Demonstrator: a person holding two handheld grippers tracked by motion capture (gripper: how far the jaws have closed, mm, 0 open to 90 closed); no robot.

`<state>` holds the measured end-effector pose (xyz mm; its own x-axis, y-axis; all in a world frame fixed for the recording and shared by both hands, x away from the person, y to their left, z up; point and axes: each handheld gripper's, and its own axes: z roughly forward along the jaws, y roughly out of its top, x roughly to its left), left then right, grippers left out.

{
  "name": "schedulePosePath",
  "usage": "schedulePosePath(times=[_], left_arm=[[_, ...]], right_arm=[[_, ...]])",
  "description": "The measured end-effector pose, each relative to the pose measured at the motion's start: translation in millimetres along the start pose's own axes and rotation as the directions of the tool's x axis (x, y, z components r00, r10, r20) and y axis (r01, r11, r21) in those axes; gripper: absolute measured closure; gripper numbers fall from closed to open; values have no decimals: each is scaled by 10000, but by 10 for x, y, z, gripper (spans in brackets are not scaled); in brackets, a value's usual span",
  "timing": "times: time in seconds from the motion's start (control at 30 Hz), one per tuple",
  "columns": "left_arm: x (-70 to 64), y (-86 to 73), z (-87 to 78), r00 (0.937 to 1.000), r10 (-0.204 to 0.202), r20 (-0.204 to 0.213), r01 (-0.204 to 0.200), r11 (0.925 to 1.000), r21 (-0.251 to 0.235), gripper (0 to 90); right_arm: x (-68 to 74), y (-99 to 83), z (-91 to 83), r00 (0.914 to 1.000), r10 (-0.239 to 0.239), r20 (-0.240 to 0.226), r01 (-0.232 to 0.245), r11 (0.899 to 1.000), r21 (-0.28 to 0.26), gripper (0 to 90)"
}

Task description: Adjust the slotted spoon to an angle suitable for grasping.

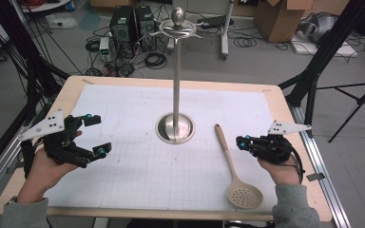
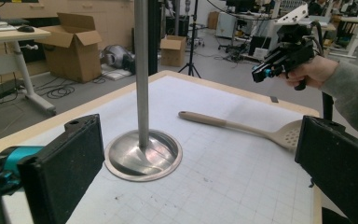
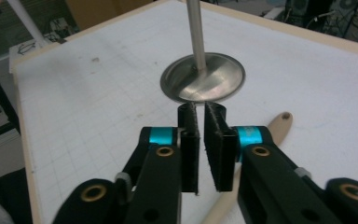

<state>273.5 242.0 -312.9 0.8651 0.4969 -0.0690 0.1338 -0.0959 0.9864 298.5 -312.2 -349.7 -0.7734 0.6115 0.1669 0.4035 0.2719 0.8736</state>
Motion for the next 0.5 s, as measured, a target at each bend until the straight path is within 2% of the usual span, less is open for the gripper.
schedulePosePath(times=[0.07, 0.2, 0.37, 0.5], left_arm=[[-2, -7, -13, 10000, -19, -30, 19, 10000, -3, 18], [0, -21, -40, 9999, -52, -96, 52, 10000, 36, 18], [2, -45, -45, 9999, -91, -103, 92, 9999, 119, 18], [9, -64, -44, 9999, -103, -109, 106, 9997, 218, 18]], right_arm=[[-28, -26, 16, 10000, 6, 78, -6, 10000, -56, 891], [-70, -53, 50, 9998, 125, 129, -125, 9999, -63, 891], [-105, -102, 147, 9994, 208, 285, -219, 9990, 377, 892], [-136, -169, 215, 9985, 403, 381, -422, 9978, 502, 894]])
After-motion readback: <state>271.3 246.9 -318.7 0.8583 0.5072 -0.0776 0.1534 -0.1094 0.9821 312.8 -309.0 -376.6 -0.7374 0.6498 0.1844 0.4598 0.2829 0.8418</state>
